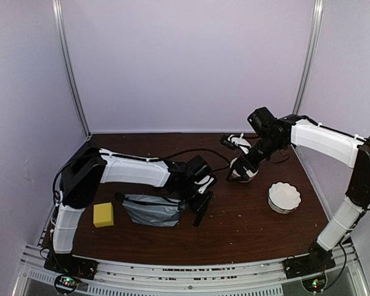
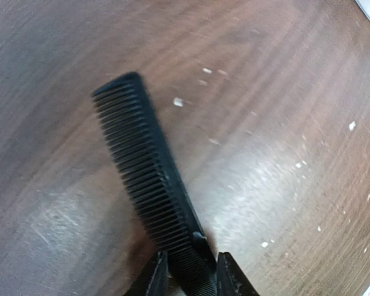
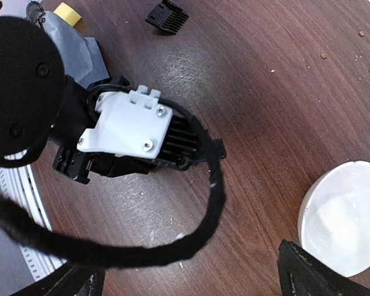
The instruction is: Sort the hair-cutting tools
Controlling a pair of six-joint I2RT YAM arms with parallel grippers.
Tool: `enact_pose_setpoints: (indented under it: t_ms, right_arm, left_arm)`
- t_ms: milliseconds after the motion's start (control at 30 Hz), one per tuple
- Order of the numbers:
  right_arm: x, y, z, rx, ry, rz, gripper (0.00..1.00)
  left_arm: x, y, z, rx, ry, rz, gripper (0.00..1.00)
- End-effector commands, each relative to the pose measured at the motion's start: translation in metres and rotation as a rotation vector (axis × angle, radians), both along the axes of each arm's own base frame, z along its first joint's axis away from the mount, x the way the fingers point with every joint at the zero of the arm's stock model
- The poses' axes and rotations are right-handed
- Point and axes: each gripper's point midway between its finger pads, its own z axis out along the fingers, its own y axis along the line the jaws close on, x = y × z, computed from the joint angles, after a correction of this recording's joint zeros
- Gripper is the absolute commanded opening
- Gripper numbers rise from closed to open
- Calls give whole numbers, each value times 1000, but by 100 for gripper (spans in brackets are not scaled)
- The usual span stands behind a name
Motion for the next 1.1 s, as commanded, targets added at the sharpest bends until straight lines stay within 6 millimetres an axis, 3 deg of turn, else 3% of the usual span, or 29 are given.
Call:
enact_pose_setpoints:
  t_ms: [0,200,400,633,833,1067]
  right_arm:
    - [13,-14,18,-27,-78,-39,100]
    - [34,-48,33,6,-104,-153,100]
    - [41,-62,39,38,-88,-197,100]
    - [44,-69,51,50,-125,-214,100]
    - [42,-69,58,76,-121,-210,100]
    - [29,-65,60,103,-104,-166,100]
  left_arm:
    - [-15,20,-23,113,-2,-33,31]
    - [-9,39,-35,224,-50,48,35]
    - [-17,50,-40,339,-77,40,34]
    - [-53,63,-44,416,-105,-127,28]
    - [-85,72,-40,374,-96,-279,24]
    - [-90,77,-31,327,-129,-351,22]
